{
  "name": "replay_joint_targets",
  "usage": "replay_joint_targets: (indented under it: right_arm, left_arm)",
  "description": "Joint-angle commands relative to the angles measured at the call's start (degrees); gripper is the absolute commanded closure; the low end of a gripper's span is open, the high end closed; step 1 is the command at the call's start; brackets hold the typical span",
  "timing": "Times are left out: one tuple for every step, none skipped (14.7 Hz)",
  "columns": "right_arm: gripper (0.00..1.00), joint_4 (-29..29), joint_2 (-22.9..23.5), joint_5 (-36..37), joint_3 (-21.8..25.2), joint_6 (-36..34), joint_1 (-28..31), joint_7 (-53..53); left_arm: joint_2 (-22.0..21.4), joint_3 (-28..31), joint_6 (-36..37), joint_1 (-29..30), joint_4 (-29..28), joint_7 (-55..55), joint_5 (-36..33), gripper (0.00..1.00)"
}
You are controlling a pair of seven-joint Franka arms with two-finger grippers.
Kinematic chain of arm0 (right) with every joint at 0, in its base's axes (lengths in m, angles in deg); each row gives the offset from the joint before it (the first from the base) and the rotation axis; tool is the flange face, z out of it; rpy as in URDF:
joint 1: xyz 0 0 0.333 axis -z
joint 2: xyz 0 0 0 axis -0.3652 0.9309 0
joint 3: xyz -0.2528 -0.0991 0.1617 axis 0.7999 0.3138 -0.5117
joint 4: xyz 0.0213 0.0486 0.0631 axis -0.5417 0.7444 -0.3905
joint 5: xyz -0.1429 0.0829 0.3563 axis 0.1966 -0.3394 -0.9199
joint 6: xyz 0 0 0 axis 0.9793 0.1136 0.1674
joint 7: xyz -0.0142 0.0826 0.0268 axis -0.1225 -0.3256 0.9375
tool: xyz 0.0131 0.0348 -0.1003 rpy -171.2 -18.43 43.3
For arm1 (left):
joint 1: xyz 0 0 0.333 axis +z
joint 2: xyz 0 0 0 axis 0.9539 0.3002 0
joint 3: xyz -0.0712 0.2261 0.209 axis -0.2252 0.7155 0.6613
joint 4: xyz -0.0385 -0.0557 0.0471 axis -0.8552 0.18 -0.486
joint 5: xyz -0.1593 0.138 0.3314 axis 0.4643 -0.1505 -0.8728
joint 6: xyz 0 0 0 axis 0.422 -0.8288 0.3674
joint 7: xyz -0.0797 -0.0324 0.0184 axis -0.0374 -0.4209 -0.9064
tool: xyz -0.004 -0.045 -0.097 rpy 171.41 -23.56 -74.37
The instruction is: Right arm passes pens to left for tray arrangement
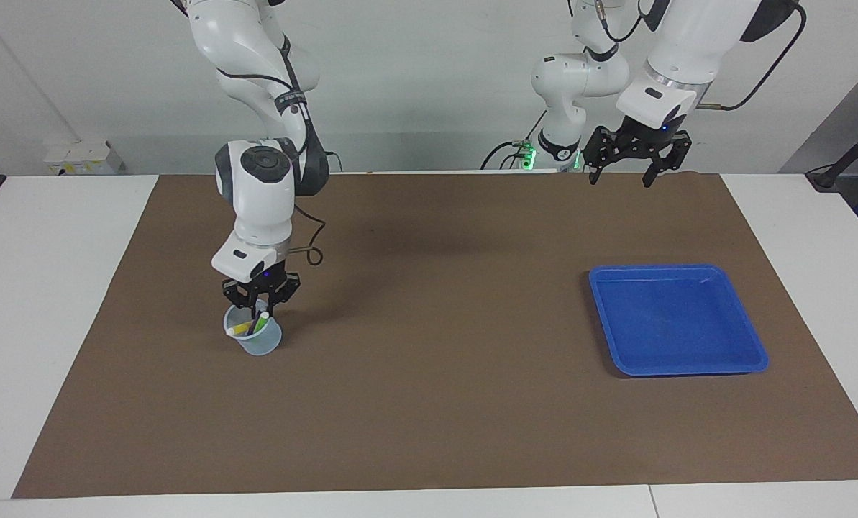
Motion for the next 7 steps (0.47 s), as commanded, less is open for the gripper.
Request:
replay_joint_targets:
  right_arm:
    - [0.74, 0.0, 0.2, -1.3, -0.3, -0.2, 0.5, 0.1]
    - [0.77, 0.0, 0.1, -1.3, -0.3, -0.2, 0.5, 0.1]
    - [0.83, 0.0, 0.2, -1.3, -0.3, -0.2, 0.5, 0.2]
    - [0.92, 0.0, 0.1, -1.2, -0.3, -0.3, 0.5, 0.7]
    - [1.00, 0.0, 0.1, -1.2, -0.3, -0.3, 0.6, 2.1]
    - [1.00, -0.1, 0.1, -1.3, -0.3, -0.2, 0.7, 3.4]
    - [1.00, -0.1, 0.1, -1.3, -0.3, -0.2, 0.8, 4.0]
  left_arm:
    - [-1.5, 0.0, 0.2, 0.3, -1.6, 0.5, 0.4, 0.00]
    - [-1.5, 0.0, 0.2, 0.3, -1.6, 0.5, 0.4, 0.00]
    - [-1.5, 0.0, 0.2, 0.3, -1.6, 0.5, 0.4, 0.00]
    - [-1.5, 0.0, 0.2, 0.3, -1.6, 0.5, 0.4, 0.00]
    - [-1.5, 0.0, 0.2, 0.3, -1.6, 0.5, 0.4, 0.00]
    - [-1.5, 0.0, 0.2, 0.3, -1.6, 0.6, 0.4, 0.00]
    - [-1.5, 0.0, 0.2, 0.3, -1.6, 0.5, 0.4, 0.00]
